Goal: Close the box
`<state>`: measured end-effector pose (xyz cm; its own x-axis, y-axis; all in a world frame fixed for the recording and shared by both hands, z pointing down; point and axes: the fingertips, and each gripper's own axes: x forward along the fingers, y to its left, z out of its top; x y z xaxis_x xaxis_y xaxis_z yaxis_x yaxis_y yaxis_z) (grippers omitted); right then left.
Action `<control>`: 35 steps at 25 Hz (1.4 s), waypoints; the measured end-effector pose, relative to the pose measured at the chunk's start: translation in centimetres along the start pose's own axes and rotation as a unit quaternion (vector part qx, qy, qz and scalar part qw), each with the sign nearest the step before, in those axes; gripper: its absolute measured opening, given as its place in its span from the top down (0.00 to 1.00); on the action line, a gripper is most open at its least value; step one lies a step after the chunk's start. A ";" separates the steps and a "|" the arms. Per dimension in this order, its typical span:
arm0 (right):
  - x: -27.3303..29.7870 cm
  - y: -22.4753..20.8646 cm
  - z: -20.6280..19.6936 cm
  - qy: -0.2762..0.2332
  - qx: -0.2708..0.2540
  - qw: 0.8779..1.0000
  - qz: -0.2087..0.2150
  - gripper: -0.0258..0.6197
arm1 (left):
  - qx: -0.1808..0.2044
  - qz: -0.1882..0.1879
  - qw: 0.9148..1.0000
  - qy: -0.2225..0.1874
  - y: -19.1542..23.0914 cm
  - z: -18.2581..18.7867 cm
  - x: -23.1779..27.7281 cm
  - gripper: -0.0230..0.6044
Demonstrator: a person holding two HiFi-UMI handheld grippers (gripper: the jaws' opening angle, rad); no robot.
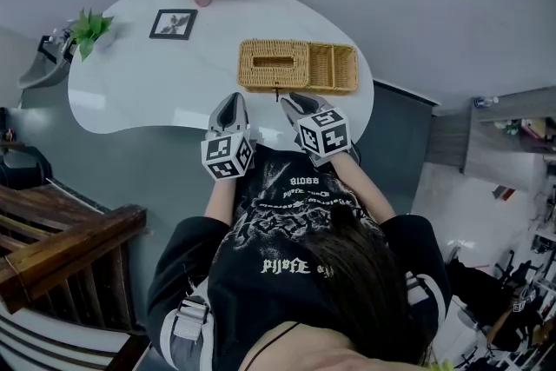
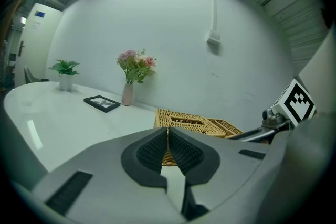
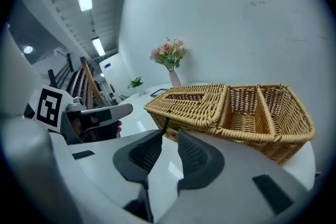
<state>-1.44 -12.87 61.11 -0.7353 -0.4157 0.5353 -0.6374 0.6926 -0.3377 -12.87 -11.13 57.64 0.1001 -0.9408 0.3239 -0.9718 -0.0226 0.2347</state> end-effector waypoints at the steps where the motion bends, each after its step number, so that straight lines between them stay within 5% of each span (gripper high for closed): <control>1: -0.1 0.0 -0.1 0.000 -0.001 1.000 -0.002 0.78 | 0.001 -0.001 1.000 0.001 -0.1 -0.1 -0.1 0.92; 7: -0.9 -1.0 0.3 -0.033 -0.001 0.998 -0.045 0.92 | 0.001 -0.003 1.000 0.001 -0.2 -0.2 -0.2 0.92; 35: -0.9 -1.1 1.0 -0.052 -0.013 0.998 -0.044 0.92 | 0.021 -0.023 0.999 0.011 -0.8 -0.4 0.8 0.92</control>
